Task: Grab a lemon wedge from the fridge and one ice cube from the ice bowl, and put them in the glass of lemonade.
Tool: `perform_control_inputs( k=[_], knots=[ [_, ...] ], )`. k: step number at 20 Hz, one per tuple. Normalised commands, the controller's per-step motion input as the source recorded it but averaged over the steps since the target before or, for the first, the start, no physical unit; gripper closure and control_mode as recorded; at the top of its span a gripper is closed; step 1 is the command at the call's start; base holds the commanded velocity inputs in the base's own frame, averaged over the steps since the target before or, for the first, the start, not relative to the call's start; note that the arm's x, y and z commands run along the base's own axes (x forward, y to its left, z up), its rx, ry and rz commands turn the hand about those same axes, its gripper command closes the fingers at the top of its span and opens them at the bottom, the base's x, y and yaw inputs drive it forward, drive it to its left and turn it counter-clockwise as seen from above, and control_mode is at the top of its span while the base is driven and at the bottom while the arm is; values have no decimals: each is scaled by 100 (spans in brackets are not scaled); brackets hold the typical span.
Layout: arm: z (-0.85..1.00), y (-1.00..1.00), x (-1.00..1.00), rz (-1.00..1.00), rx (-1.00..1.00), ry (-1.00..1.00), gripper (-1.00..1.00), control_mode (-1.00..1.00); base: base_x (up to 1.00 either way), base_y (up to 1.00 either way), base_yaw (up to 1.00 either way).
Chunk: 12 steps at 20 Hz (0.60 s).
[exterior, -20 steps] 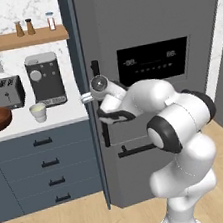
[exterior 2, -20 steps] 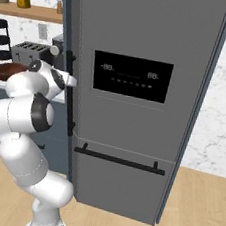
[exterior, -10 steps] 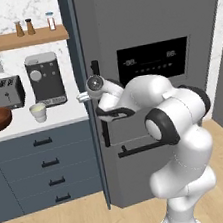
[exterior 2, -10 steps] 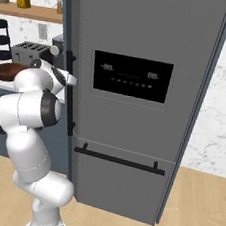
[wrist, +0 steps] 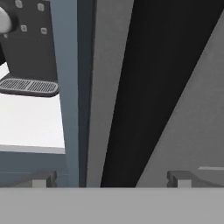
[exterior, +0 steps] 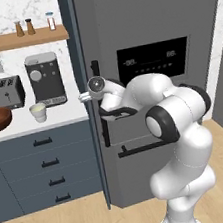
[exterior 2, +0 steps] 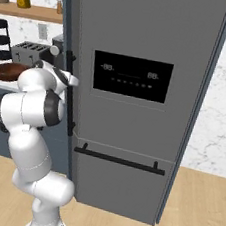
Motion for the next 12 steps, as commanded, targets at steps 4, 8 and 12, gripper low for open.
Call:
perform_control_inputs(
  k=[4, 8, 12],
  knots=[
    [3, -19, 0, 0, 3, 0, -100, -100, 0, 0, 0],
    [0, 0, 15, 0, 0, 0, -100, -100, 0, 0, 0],
    [0, 0, 16, 0, 0, 0, -100, -100, 0, 0, 0]
  ],
)
